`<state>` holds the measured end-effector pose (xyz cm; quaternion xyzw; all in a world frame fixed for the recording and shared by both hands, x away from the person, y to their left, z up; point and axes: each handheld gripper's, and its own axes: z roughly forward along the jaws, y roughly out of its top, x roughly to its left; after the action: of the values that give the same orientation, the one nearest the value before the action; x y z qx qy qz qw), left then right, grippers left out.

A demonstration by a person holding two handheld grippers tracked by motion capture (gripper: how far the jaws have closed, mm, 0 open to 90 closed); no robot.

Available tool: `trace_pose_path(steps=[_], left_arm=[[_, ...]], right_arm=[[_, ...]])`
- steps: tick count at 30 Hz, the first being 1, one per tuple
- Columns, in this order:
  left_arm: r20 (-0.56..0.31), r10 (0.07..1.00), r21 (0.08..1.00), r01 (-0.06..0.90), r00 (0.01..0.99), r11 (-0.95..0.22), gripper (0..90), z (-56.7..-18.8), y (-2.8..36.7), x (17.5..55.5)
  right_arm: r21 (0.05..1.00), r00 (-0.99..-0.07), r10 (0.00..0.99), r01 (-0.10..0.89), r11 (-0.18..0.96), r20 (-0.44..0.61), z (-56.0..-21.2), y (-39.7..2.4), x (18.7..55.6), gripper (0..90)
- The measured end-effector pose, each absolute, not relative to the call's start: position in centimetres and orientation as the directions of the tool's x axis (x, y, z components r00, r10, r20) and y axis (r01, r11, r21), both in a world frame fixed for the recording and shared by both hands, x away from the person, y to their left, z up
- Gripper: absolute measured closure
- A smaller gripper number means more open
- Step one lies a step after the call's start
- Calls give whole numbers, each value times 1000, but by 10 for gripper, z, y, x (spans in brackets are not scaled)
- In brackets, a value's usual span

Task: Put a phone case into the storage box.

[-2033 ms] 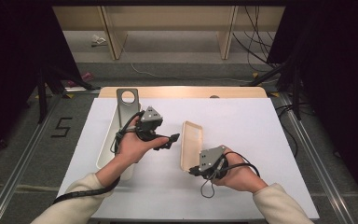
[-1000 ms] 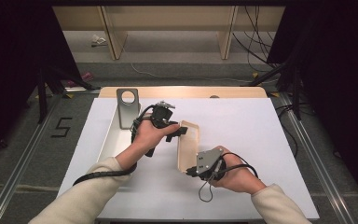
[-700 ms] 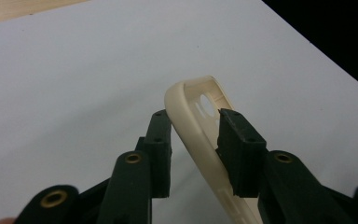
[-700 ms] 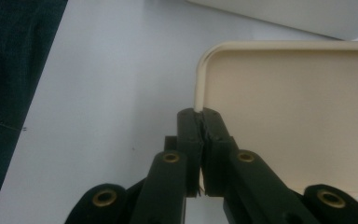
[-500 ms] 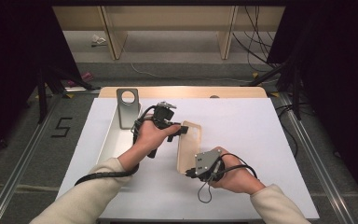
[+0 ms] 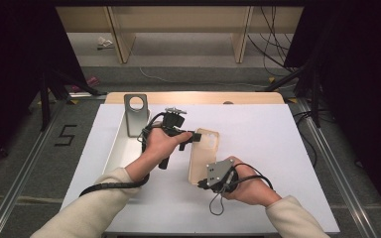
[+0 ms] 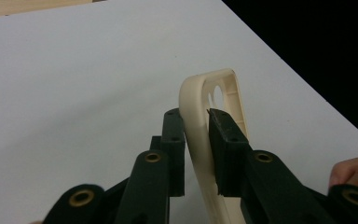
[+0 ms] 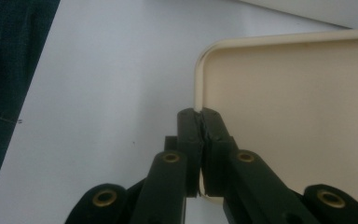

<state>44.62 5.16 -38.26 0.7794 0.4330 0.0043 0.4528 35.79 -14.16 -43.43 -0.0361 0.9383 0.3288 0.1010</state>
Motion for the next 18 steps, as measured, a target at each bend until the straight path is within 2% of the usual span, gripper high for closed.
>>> trace_pose_path(steps=[6,11,14,18], left_arm=[[-419,647,720,668,637,-190,809,-377,49,441],[-392,636,755,627,665,-190,819,-370,47,436],[-310,660,792,570,684,-218,820,-368,47,433],[-262,678,822,527,687,-216,819,-367,51,434]], right_arm=[[603,-976,8,-129,787,-219,-436,-141,359,882],[628,-977,50,-94,773,-207,-437,-143,362,865],[651,-977,112,-34,759,-182,-435,-145,364,761],[686,-970,194,41,726,-147,-432,-148,366,582]])
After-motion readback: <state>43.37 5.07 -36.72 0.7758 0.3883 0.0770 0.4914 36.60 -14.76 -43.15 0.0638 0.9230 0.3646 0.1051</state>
